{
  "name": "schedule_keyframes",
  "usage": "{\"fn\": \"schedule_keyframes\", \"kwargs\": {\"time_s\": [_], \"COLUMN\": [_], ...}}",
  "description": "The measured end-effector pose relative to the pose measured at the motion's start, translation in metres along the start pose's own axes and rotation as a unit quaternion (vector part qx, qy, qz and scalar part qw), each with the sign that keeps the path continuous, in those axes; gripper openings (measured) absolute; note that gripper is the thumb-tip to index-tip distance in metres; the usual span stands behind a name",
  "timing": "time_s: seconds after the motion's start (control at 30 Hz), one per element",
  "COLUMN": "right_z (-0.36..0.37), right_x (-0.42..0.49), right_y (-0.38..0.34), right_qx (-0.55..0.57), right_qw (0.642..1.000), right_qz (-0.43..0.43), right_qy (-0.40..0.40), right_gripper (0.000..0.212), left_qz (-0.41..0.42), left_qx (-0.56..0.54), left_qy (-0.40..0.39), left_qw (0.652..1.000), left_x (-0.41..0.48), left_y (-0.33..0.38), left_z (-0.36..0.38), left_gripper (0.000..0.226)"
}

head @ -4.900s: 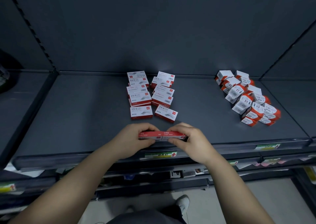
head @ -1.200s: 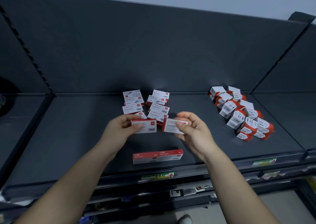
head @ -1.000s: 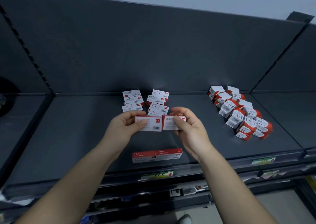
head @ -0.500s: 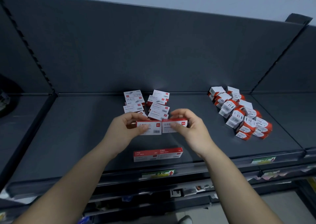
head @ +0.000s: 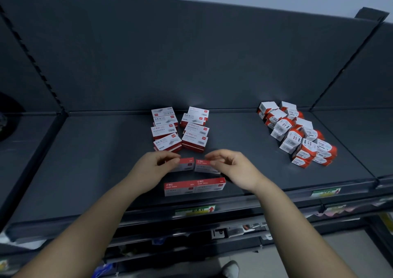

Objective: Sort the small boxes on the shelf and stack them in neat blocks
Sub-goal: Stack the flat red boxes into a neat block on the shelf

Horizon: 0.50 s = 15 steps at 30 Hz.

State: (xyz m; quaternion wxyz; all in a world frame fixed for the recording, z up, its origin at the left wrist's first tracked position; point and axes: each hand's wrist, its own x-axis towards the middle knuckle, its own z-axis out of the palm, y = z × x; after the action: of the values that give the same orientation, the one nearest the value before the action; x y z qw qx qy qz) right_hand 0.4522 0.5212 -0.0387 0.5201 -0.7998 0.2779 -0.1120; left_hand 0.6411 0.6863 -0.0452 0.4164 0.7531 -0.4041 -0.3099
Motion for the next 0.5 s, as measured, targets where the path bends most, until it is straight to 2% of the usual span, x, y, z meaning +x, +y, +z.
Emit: {"fn": "schedule_keyframes", "kwargs": {"time_s": [0.1, 0.5], "right_z": [0.0, 0.003], "right_x": [-0.002, -0.017], "right_y": [0.0, 0.004], "right_qx": [-0.045, -0.011], "right_qw": [0.999, 0.998], "right_qz": [0.005, 0.006], "right_qy": [-0.004, -0.065], "right_gripper": [0.018, 0.019], "left_qz": [-0.001, -0.002], "left_qx": [-0.015, -0.035], "left_qy": [-0.005, -0.05], "left_qw": [1.0, 0.998], "left_x": [-0.002, -0.021], "left_y": [-0.002, -0.007], "left_z": [0.0, 0.0], "left_gripper": [0.021, 0.022]}}
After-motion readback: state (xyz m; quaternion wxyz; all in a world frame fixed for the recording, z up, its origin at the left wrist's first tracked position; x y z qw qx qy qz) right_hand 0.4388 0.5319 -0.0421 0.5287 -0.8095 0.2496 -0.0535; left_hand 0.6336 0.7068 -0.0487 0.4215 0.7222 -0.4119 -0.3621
